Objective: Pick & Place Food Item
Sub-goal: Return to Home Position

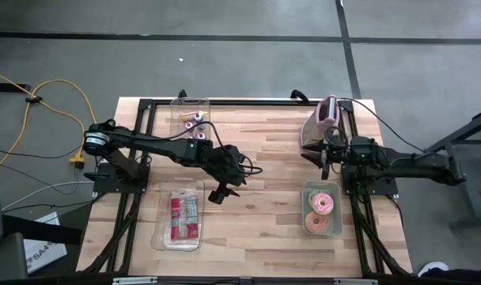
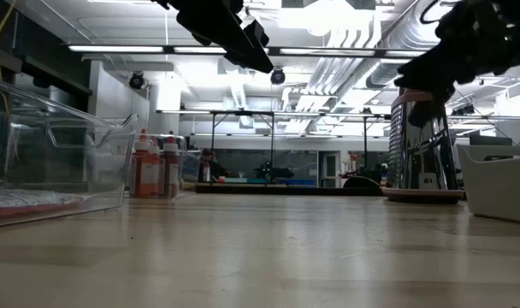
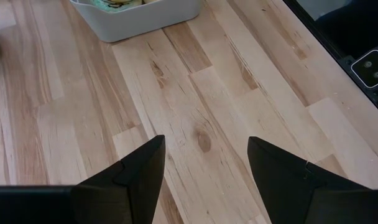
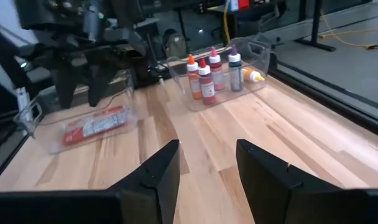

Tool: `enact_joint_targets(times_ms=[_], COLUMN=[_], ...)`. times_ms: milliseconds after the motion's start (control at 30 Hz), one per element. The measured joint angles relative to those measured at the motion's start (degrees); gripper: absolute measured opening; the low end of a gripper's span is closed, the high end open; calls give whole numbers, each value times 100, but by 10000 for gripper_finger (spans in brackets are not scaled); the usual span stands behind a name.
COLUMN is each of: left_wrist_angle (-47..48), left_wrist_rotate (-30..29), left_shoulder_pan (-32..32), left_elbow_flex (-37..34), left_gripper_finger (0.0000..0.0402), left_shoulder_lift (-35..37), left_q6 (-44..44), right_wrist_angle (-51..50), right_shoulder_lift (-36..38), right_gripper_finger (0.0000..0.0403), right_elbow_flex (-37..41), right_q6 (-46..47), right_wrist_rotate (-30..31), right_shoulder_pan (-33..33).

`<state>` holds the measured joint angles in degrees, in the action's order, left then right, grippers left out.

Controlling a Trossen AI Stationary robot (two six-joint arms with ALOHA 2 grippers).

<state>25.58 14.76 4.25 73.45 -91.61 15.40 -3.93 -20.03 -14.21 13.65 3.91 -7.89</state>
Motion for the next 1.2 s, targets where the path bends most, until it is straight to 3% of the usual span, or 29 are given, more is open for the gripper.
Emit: enact_joint_targets(times_ms=[467,800,1200], left_wrist_angle=[0,0,-54], left_wrist_rotate=[2,2,0], left_shoulder_pan=[0,0,0], left_elbow_flex=[0,0,0], left_gripper_finger=[223,223,223], left_shoulder_lift=[0,0,0], left_q6=[0,0,0], right_wrist_angle=[11,839,612], right_shoulder_lift=[906,1350,1406], right_gripper_finger=[146,146,146], right_elbow_flex=[700,1352,1370], right_q6=[155,159,174], right_wrist_rotate=[189,46,50], right_shoulder_pan=[1,1,1])
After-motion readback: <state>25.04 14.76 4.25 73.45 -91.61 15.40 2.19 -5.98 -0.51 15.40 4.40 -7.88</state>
